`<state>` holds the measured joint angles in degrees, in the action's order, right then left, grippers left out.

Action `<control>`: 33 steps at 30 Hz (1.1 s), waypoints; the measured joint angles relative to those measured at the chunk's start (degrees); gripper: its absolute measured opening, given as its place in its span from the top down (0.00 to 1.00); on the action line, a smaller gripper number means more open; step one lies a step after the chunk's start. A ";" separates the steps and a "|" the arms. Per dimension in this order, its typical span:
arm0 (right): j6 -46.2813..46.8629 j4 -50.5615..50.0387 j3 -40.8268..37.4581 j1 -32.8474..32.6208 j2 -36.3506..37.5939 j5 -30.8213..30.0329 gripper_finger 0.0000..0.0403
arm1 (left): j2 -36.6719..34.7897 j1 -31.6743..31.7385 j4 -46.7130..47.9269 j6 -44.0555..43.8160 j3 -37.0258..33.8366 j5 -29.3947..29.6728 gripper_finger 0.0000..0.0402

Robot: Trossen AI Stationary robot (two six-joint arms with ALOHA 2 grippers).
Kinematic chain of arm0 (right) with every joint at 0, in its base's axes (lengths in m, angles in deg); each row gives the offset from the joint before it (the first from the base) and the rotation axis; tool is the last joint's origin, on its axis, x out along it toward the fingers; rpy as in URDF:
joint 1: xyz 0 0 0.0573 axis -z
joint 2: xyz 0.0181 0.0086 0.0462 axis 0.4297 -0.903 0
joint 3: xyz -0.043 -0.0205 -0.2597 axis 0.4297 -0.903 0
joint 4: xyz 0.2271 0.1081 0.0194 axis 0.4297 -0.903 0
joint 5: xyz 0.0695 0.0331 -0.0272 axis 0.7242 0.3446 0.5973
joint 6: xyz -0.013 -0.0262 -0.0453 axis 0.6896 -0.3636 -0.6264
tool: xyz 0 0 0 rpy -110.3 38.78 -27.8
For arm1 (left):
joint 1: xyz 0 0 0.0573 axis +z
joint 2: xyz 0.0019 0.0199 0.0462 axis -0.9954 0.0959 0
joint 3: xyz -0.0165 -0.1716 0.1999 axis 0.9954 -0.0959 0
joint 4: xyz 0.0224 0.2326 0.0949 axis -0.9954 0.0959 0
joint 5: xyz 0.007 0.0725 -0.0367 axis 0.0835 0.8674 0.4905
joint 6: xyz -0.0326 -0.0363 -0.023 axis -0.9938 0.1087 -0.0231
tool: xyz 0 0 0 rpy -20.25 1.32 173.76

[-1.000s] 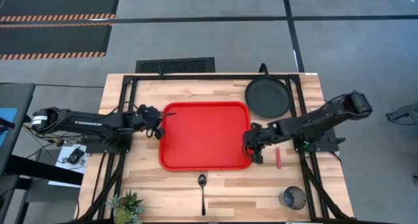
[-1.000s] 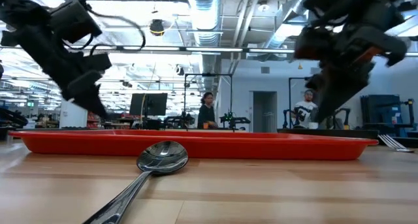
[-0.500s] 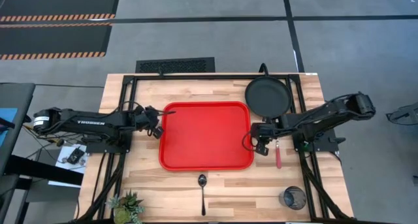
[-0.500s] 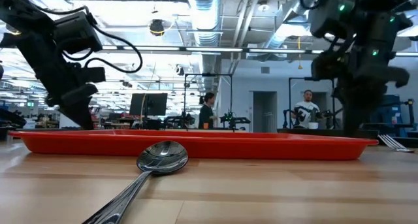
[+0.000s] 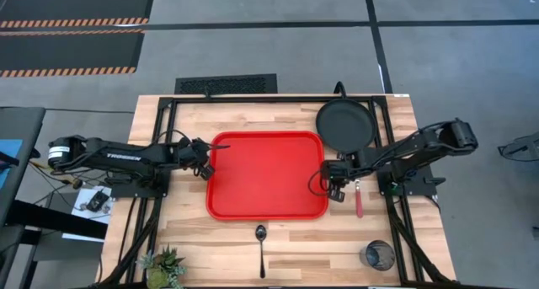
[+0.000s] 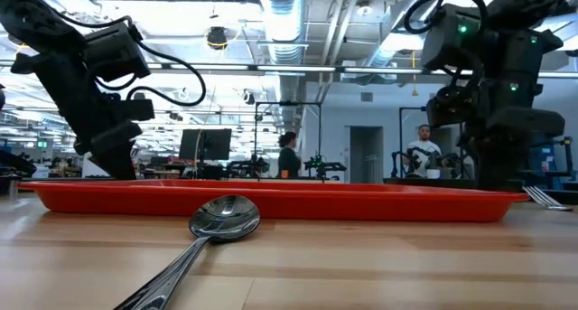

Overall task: Pick and place plate/cup/fork/spoon on tray
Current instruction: Prepare the red serving tray, then put the black plate on the center of the red serving tray

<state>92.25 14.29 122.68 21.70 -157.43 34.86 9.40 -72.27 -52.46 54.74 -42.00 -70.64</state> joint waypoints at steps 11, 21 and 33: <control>0.72 1.97 0.02 -2.29 -0.04 0.95 0.99 | 0.00 -0.07 -0.39 -0.52 0.00 -2.10 1.00; 1.77 2.15 0.02 -3.43 -0.04 1.38 0.99 | 0.00 -0.07 -0.44 -0.92 0.00 -2.45 1.00; 0.67 -3.76 0.61 -3.28 2.55 2.45 0.97 | -8.54 -0.09 6.54 -0.89 0.00 -0.61 1.00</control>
<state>92.92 10.54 123.29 18.41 -154.89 37.32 0.85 -72.36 -45.92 53.86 -42.00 -71.25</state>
